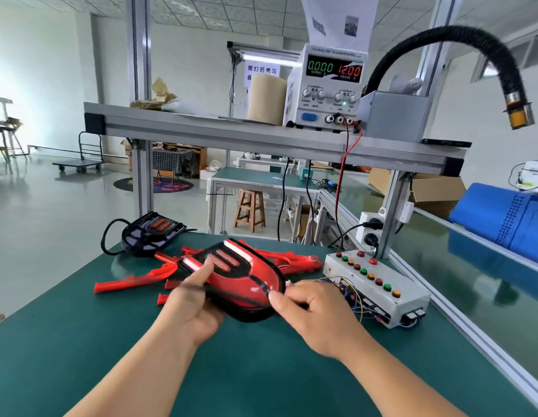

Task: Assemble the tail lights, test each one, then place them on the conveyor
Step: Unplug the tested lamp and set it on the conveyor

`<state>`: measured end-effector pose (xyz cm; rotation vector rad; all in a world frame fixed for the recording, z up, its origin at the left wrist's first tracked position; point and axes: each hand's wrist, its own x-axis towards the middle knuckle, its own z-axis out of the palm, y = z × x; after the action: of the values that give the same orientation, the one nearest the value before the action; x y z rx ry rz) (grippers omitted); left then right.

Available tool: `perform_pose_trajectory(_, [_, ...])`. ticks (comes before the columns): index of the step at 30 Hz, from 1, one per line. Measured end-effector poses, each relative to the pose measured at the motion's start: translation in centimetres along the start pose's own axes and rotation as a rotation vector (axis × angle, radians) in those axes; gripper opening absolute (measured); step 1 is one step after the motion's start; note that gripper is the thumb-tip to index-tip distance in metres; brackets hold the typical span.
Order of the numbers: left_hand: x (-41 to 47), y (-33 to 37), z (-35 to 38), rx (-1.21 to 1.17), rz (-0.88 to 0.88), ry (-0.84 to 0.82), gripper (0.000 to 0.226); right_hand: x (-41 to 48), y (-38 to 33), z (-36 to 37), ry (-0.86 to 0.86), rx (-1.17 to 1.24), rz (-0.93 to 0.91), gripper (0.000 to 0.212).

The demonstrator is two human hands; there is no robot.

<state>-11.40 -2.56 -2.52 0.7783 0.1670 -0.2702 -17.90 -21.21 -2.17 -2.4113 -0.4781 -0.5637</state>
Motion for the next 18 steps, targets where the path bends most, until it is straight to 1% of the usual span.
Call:
perform_pose_trajectory(3, [0.8,1.4,-0.7,-0.010,0.042,-0.059,0.038,-0.5,2.6,-0.5,-0.130,-0.130,0.063,0.054])
perform_pose_trajectory(6, [1.3,2.2,-1.9,0.002,0.041,-0.167,0.047,-0.6,4.7,-1.3,-0.251,-0.181,0.110,0.046])
perform_pose_trajectory(9, [1.6,2.4,-3.0,0.046,-0.011,-0.306,0.055,-0.2,5.7,-1.9,-0.318,-0.292,0.087,0.035])
perform_pose_trajectory(11, [1.7,2.1,-3.6,0.048,-0.071,-0.403,0.060,0.5,6.2,-2.2,-0.331,-0.371,0.141,0.038])
perform_pose_trajectory(13, [1.8,1.4,-3.8,0.044,-0.073,-0.483,0.058,1.1,6.4,-2.4,-0.289,-0.357,0.272,0.040])
perform_pose_trajectory(15, [1.5,0.6,-3.5,0.089,-0.047,-0.533,0.049,1.6,6.3,-2.2,-0.186,-0.276,0.361,0.035])
perform_pose_trajectory(16, [1.2,0.2,-3.2,0.122,-0.054,-0.555,0.047,1.9,6.2,-2.1,-0.100,-0.207,0.381,0.031])
perform_pose_trajectory(18, [0.8,-0.5,-2.4,0.179,-0.079,-0.595,0.050,2.4,5.9,-1.6,0.132,0.034,0.406,0.021])
